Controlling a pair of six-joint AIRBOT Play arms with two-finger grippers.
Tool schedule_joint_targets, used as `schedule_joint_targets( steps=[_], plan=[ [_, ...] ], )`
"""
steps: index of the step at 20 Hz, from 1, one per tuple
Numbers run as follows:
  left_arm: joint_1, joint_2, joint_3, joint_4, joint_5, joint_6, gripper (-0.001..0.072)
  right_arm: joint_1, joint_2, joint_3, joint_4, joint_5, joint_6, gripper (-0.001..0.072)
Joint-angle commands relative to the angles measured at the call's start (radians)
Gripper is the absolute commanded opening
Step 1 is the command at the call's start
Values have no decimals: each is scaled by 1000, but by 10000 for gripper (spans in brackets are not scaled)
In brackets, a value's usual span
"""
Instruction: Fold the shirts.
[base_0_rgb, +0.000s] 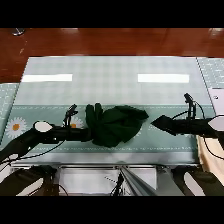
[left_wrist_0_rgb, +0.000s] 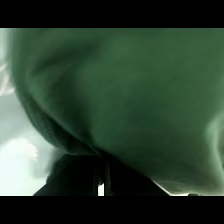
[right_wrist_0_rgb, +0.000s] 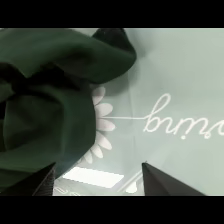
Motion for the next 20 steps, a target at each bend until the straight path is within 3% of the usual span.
schedule_joint_targets(
  steps=[1, 6, 10, 13, 14, 15, 16, 18, 20],
  plan=[
    [-16, -19, 62, -33, 7, 33, 24, 87, -68, -3, 0, -43, 23, 616],
    [-16, -19, 87, -33, -13, 29, 24, 178, -238, 1, 157, -233, -34, 616],
    [-16, -19, 87, -34, -21, 29, 24, 225, -374, 1, 410, -251, -208, 616],
    [-16, -19, 87, -33, -17, 30, 24, 277, -450, 30, 481, -257, -242, 608],
    [-11, -19, 87, -33, -10, 42, 24, 293, -461, 45, 488, -258, -242, 445],
    [3, -18, 89, -33, -14, 48, 24, 306, -464, 65, 487, -259, -246, 131],
    [32, -16, 100, -33, -37, 49, 24, 306, -463, 95, 485, -243, -271, 29],
    [116, 0, 165, -33, -136, 104, 24, 272, -463, 244, 424, -139, -280, 28],
    [214, 44, 295, -34, -223, 127, 23, 227, -463, 478, 290, -35, -186, 28]
  ],
)
